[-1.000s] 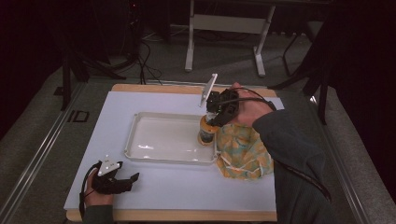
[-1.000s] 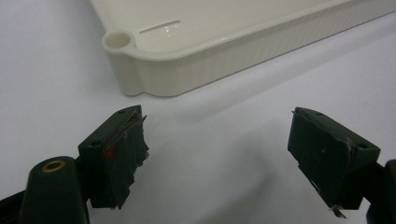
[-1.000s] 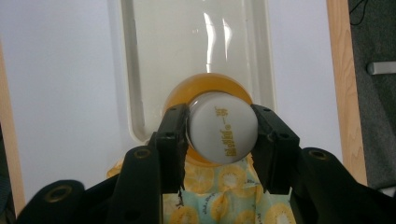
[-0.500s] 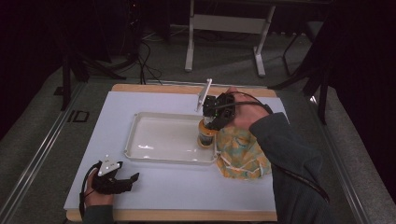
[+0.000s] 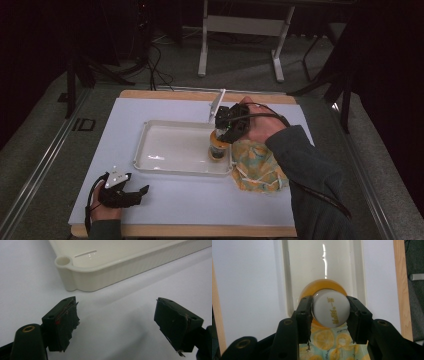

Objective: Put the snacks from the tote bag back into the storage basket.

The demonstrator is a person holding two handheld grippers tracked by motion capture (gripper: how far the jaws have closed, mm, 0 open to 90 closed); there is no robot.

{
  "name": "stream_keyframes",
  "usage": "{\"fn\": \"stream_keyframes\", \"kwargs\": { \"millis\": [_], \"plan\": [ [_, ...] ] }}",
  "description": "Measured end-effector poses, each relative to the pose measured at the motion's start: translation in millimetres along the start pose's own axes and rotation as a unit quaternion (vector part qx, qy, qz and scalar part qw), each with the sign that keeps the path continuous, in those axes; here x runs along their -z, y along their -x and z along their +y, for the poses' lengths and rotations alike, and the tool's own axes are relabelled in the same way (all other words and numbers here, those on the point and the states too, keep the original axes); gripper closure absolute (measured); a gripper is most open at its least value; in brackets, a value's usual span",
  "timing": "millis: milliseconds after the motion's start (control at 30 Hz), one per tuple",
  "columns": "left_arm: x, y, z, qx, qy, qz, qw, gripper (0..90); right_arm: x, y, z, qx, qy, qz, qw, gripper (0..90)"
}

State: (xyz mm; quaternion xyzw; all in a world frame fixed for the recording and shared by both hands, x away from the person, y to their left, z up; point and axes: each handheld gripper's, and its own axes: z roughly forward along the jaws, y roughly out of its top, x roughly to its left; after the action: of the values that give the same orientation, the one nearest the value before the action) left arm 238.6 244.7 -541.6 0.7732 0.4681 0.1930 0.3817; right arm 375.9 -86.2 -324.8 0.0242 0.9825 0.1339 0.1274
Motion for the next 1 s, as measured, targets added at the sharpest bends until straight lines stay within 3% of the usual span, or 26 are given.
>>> {"fn": "stream_keyframes", "kwargs": {
  "millis": [833,1000],
  "plan": [
    [0.5,0.2,-0.1,-0.002,0.003,0.001,1.0,19.2,-12.7,-6.1,-7.4,-0.02,-0.004,0.007,0.9998,58.7],
    [0.6,0.4,-0.1,-0.002,0.003,0.001,1.0,19.2,-14.9,-6.0,-11.1,-0.033,-0.004,0.016,0.9993,58.7]
  ]
}}
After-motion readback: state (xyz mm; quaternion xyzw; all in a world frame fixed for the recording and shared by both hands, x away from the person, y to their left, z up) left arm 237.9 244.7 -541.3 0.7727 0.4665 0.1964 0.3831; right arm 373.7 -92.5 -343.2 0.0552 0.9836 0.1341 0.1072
